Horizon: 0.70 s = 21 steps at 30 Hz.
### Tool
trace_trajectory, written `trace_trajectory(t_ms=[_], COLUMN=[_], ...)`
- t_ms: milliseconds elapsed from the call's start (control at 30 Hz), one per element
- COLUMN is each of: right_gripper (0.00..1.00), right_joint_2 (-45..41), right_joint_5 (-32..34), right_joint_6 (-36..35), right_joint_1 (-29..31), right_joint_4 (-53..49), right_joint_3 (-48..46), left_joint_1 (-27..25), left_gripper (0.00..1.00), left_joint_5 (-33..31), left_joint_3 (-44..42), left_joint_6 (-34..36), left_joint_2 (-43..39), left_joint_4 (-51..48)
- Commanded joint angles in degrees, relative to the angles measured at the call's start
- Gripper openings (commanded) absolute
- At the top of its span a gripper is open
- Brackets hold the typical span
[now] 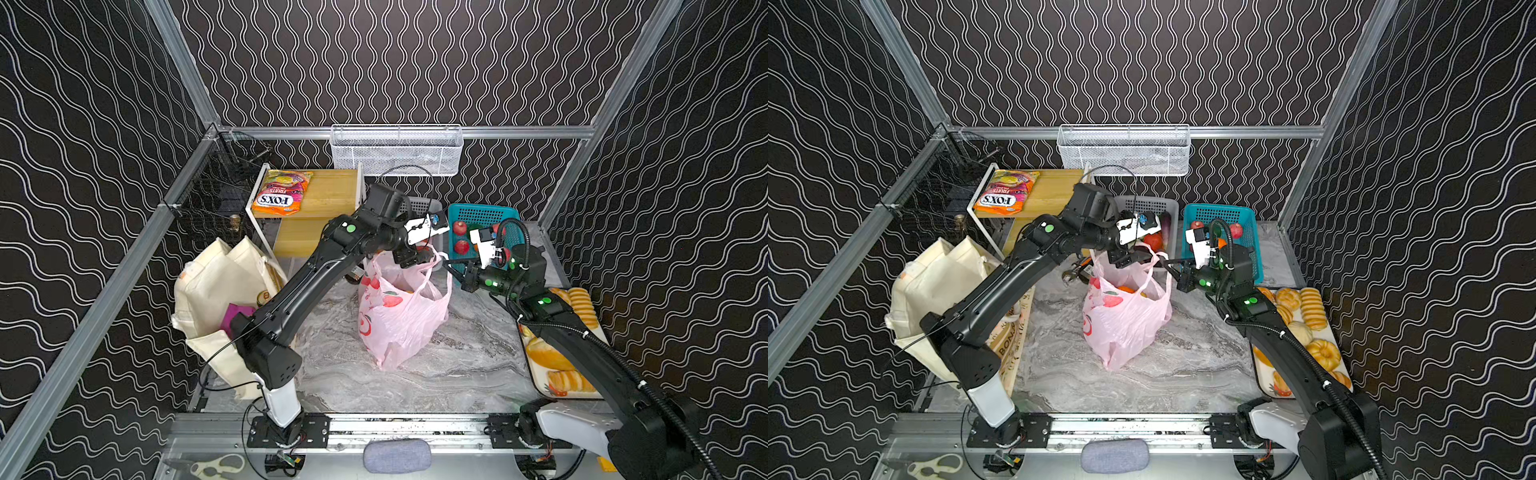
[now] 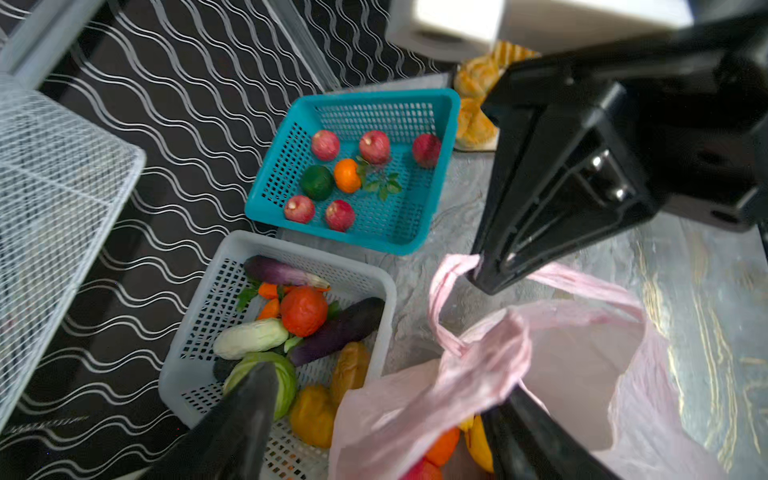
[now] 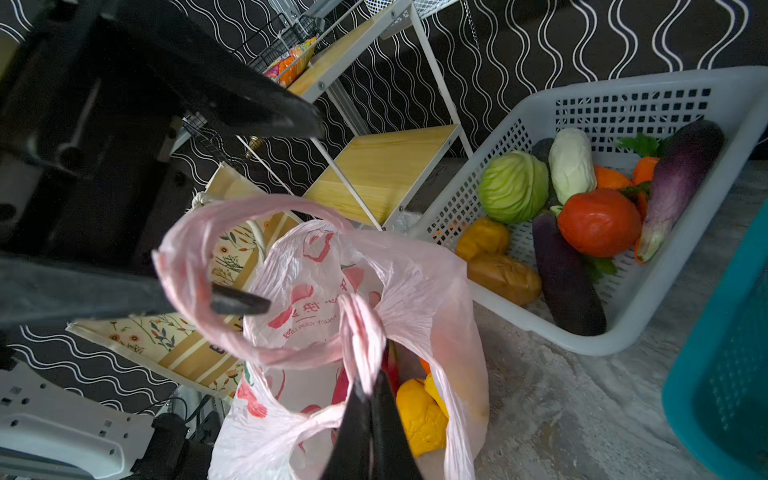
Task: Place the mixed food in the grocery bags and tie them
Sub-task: 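Lift both bag handles upward with left and right grippers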
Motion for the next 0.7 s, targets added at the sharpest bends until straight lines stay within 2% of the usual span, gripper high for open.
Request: trace_trajectory(t_ms=[0, 67, 100, 200, 267, 467, 600, 667], right_gripper=[0.00, 0.00, 0.00, 0.00, 0.00, 0.00, 0.00, 0.00], right_joint_2=[-0.1, -0.3, -0.4, -0.7, -1.3, -6.3, -11.7, -14.9], right_joint_5=[-0.2, -0.2, 0.0, 1.2, 2.7, 5.8, 4.3, 4.0], right_joint_6=[-0.4, 0.2, 0.4, 0.2, -0.5, -4.0, -7.2, -8.0], right_joint_1=[0.3, 0.4, 0.5, 0.6, 0.6, 0.6, 0.6, 0.6], right_joint_4=[0.8, 1.6, 1.6, -0.2, -1.7, -2.2, -0.8, 2.5], right_joint_3=[-0.1, -0.7, -0.8, -0.3, 0.2, -0.6, -0.7, -1.9], left_joint_1=[-0.4, -1.0, -1.4, -1.8, -1.8, -1.8, -1.9, -2.0], left_gripper=[0.79, 0.72, 0.63, 0.30, 0.00, 0.00, 0.00, 0.00], left_joint_5=[2.7, 1.0, -1.0, -1.1, -0.5, 1.1, -6.0, -8.4], left_joint_3=[2.2, 2.3, 2.3, 4.7, 3.4, -7.3, -14.8, -17.6], left_joint_6=[7.5, 6.7, 3.7, -2.7, -6.7, -24.7, -39.8, -44.1], left_joint_2=[1.1, 1.7, 1.9, 2.2, 0.8, -10.1, -20.3, -24.7], left_joint_4=[-4.4, -2.2, -0.2, 0.7, 2.3, 12.3, 17.7, 17.7])
